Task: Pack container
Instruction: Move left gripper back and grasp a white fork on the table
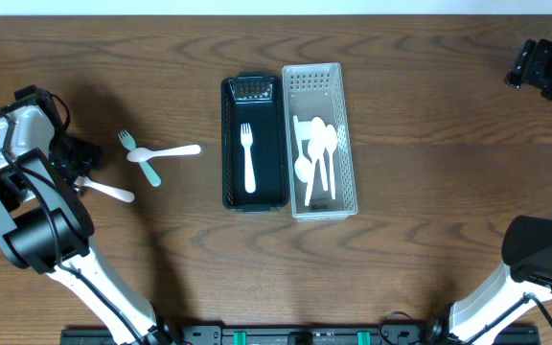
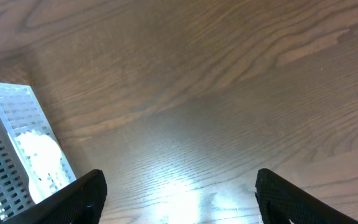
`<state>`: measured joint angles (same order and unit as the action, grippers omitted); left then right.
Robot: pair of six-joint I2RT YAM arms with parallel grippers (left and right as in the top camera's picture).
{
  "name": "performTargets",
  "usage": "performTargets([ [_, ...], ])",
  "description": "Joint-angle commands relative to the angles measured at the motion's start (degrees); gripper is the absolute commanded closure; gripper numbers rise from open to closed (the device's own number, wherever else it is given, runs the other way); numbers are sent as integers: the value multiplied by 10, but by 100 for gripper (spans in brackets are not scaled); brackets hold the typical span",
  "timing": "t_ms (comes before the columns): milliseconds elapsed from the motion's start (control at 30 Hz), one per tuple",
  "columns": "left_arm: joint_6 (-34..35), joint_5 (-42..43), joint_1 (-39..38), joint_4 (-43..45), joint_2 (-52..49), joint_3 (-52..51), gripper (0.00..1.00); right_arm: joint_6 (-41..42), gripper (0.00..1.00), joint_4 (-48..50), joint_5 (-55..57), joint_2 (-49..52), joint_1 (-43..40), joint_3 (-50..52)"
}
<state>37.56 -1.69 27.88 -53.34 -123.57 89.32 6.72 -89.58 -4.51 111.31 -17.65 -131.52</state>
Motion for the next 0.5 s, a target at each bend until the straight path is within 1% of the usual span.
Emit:
performTargets([
  [0, 6, -4, 1, 10, -19, -6, 28, -4, 20, -3, -5, -6, 5, -7],
  [200, 7, -4, 1, 23, -19, -6, 30, -4, 20, -10, -5, -6, 5, -7],
  [267, 7, -4, 1, 27, -19, -6, 33, -4, 20, -11, -5, -6, 5, -7],
  [467, 7, -4, 2, 29, -19, -6, 35, -4, 21, -14, -5, -6, 5, -7],
])
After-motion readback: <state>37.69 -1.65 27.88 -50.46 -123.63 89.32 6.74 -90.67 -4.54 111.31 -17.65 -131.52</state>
